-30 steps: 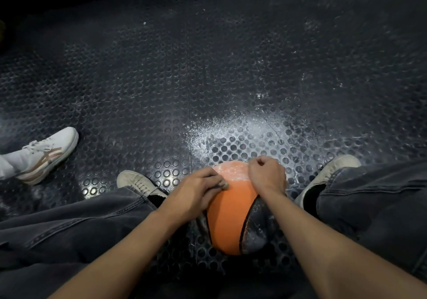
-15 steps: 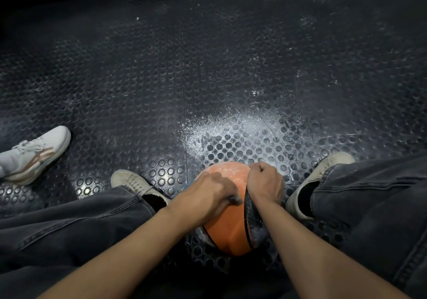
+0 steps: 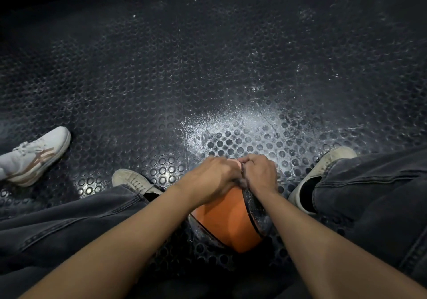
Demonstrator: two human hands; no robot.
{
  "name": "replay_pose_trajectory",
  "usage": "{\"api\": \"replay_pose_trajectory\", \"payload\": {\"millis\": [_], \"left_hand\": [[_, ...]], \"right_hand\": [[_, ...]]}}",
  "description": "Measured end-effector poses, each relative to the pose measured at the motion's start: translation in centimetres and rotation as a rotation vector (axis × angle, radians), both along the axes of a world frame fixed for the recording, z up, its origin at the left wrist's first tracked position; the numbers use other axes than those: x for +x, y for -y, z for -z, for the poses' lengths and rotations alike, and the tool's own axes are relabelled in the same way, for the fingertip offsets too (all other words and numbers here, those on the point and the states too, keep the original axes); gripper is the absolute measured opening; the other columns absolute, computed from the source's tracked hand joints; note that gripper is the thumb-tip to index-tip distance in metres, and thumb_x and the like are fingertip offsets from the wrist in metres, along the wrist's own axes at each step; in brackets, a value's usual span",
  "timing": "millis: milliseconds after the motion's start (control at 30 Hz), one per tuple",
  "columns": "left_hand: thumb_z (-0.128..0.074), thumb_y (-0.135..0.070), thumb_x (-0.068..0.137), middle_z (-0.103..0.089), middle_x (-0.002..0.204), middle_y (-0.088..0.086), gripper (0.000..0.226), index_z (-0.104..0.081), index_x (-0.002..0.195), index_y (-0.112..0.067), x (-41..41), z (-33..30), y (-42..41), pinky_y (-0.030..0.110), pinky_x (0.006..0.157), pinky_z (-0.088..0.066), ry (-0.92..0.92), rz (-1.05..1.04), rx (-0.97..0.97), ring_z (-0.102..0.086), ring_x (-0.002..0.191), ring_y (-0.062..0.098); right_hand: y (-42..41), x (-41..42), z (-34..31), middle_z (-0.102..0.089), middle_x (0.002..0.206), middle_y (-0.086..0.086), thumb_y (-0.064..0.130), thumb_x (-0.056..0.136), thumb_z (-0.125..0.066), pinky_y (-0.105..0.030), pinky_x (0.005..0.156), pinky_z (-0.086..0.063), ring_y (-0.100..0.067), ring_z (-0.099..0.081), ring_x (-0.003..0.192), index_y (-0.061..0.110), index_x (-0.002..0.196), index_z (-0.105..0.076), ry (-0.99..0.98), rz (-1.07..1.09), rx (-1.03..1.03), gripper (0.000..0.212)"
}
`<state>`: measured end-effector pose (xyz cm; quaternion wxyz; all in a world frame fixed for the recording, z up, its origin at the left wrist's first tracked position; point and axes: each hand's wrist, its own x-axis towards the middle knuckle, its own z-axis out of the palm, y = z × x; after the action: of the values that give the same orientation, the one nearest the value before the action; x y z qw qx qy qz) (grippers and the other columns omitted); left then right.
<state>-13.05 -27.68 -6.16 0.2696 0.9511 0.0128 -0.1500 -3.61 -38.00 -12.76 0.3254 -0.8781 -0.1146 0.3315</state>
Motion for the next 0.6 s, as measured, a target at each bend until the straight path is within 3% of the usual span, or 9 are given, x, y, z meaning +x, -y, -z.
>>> {"api": "replay_pose_trajectory", "payload": {"millis": [100,267,433,600], "left_hand": [[-0.056,-0.029,0.093,-0.067,0.093,-0.004,0.022,-0.073,0.096,-0.015,1.5,1.1,0.0,0.029,0.074,-0.054,-0.011,-0.09,0.015,-0.063,0.077,0.011],[-0.062,-0.027,0.092,-0.071,0.098,-0.007,0.016,-0.074,0.098,-0.02,0.0,-0.9,0.1,0.019,0.079,-0.047,-0.007,0.113,-0.045,-0.062,0.086,0.008],[-0.06,-0.03,0.091,-0.068,0.09,-0.006,0.016,-0.072,0.095,-0.02,1.9,1.6,-1.3,0.029,0.073,-0.055,-0.083,-0.096,0.023,-0.065,0.077,0.01],[-0.064,-0.025,0.09,-0.07,0.095,-0.01,0.012,-0.074,0.095,-0.022,0.0,-0.8,-0.2,0.012,0.079,-0.044,-0.037,0.13,-0.089,-0.062,0.084,0.002]], "right_hand": [[0.2,-0.1,0.3,-0.064,0.072,0.003,0.009,0.101,-0.046,-0.025,0.052,-0.04,-0.013,-0.051,0.056,0.017,0.099,-0.074,0.001,-0.01,0.013,0.03],[0.1,0.0,-0.1,-0.065,0.086,0.005,0.008,0.096,-0.045,-0.026,0.059,-0.042,-0.015,-0.058,0.072,0.027,0.096,-0.074,0.012,-0.045,-0.014,0.035],[0.1,-0.2,-0.2,-0.062,0.073,0.006,0.015,0.098,-0.056,-0.024,0.051,-0.038,-0.014,-0.053,0.061,0.025,0.093,-0.073,0.027,-0.087,-0.01,0.02],[0.3,-0.1,-0.2,-0.066,0.09,0.004,0.006,0.097,-0.046,-0.027,0.056,-0.043,-0.015,-0.056,0.067,0.024,0.103,-0.074,0.016,-0.068,-0.005,0.034]]}}
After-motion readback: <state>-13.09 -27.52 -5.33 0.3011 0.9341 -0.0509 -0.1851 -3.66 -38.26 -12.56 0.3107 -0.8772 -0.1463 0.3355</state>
